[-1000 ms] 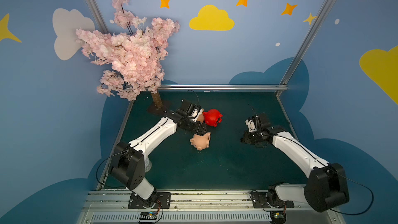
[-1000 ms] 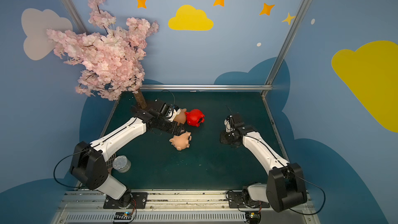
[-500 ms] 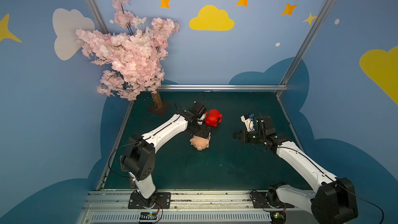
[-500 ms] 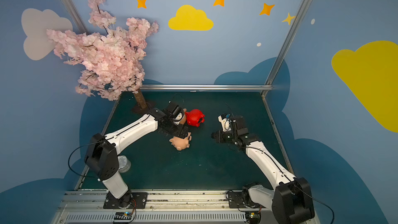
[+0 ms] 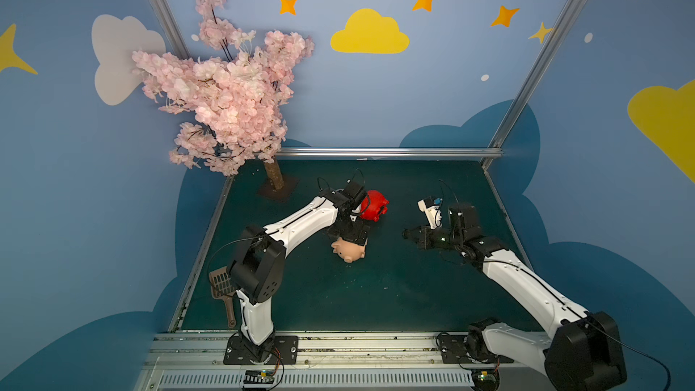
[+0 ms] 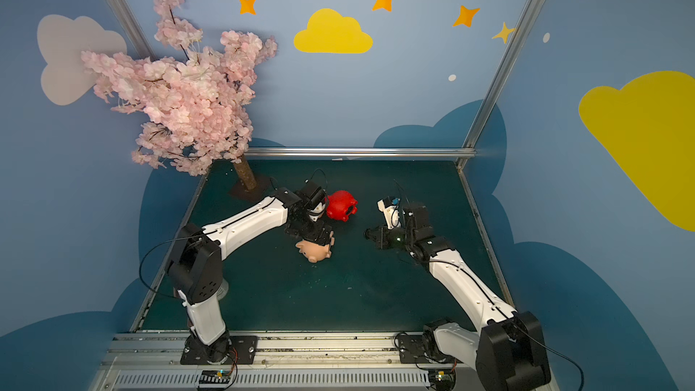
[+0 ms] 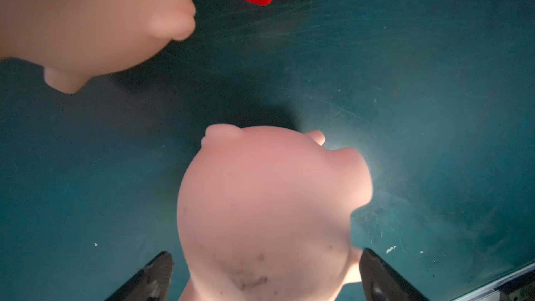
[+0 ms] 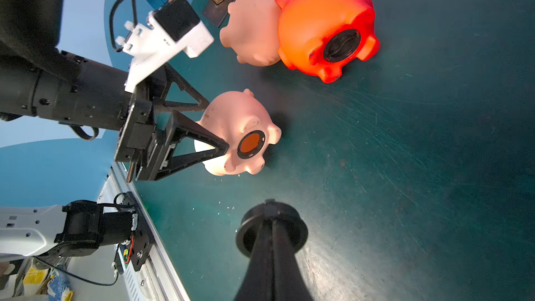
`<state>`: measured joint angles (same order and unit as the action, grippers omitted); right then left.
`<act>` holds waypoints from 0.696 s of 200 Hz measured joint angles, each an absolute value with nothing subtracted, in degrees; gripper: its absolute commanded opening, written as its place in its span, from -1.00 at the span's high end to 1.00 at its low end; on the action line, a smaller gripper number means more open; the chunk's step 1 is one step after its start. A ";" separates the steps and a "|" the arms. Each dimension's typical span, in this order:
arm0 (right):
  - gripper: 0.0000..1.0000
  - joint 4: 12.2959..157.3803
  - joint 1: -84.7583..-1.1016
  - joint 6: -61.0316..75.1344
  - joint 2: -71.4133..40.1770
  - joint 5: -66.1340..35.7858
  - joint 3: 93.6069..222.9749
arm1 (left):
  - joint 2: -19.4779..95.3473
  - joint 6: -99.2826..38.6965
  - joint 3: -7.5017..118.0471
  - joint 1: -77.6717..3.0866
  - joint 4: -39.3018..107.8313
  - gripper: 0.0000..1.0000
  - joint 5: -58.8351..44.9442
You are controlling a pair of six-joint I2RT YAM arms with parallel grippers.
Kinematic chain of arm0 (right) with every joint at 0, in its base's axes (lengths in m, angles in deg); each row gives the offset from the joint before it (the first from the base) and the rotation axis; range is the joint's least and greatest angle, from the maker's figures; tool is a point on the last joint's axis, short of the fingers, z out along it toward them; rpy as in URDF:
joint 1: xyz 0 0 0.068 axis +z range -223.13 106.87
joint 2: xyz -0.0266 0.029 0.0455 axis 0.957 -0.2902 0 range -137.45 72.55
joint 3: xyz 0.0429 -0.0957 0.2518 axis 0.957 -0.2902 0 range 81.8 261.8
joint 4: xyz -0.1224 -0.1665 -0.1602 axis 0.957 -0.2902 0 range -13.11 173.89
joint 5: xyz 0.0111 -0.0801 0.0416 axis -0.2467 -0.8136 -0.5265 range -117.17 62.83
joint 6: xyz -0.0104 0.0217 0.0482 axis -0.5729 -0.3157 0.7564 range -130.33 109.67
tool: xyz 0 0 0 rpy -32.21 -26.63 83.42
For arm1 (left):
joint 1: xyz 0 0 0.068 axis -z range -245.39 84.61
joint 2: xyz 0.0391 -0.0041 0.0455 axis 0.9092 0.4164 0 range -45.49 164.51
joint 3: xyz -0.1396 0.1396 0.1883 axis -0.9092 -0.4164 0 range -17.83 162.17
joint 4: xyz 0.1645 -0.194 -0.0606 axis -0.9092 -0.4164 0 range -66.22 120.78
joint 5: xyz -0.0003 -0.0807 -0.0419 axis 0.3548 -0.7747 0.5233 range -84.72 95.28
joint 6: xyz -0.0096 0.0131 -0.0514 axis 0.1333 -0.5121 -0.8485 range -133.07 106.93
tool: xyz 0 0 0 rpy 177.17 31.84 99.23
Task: Close piggy banks
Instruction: Pick up the knob at the center of the board, then adjust the piggy bank at the center of the board.
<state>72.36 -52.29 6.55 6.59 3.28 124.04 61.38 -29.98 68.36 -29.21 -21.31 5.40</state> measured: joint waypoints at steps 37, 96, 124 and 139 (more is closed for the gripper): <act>1.00 74.17 -52.23 6.81 6.59 4.01 122.97 | 61.75 -29.15 68.38 -29.82 -22.12 -0.93 5.32; 1.00 76.53 -51.07 7.71 6.44 4.75 122.27 | 60.98 -26.70 65.63 -32.77 -20.07 -0.85 0.18; 1.00 78.96 -49.84 7.86 5.57 5.36 120.83 | 60.19 -25.19 64.36 -34.19 -18.87 -0.86 -3.60; 1.00 80.75 -48.75 7.71 5.39 5.49 119.06 | 59.87 -24.32 63.71 -34.65 -18.23 -0.93 -5.98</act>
<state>80.75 -48.75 7.71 5.39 5.49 119.06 59.87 -24.32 63.71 -34.65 -18.23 -5.98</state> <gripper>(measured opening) 0.049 0.940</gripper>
